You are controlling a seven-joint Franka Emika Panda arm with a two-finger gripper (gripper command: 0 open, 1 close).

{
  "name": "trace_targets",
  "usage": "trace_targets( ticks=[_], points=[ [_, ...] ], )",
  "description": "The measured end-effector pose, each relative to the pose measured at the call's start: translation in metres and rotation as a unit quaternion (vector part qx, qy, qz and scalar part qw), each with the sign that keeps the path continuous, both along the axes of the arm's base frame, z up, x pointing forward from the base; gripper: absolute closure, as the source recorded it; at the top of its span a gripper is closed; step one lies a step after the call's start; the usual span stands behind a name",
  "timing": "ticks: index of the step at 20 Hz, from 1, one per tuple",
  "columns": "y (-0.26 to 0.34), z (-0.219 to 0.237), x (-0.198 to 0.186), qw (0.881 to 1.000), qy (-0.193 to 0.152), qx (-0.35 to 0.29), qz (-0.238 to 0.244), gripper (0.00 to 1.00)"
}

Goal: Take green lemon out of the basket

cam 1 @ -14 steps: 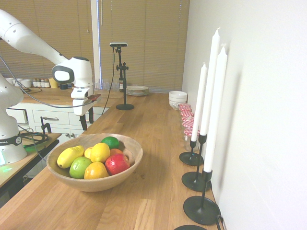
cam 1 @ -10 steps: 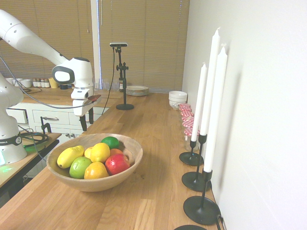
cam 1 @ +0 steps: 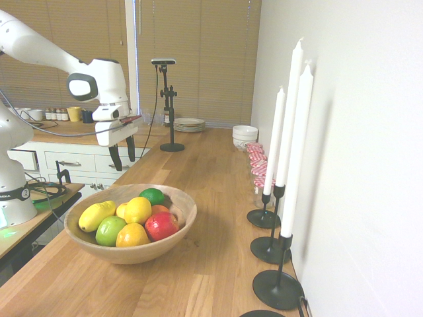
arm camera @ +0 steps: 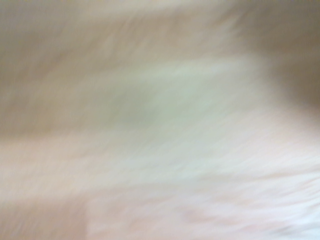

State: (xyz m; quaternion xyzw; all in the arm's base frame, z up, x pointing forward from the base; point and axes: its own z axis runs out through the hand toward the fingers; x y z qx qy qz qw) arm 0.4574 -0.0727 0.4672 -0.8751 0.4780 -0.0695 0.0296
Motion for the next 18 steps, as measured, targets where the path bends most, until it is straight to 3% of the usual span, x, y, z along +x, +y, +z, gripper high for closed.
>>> trace_targets(
  ticks=[5, 11, 18],
  points=[
    [-0.065, 0.033, 0.017, 0.999, -0.011, -0.001, -0.032, 0.0],
    [-0.131, 0.033, 0.051, 0.999, 0.015, -0.004, -0.031, 0.0],
    [-0.152, 0.008, 0.083, 0.999, 0.03, 0.016, -0.029, 0.0]
  ],
)
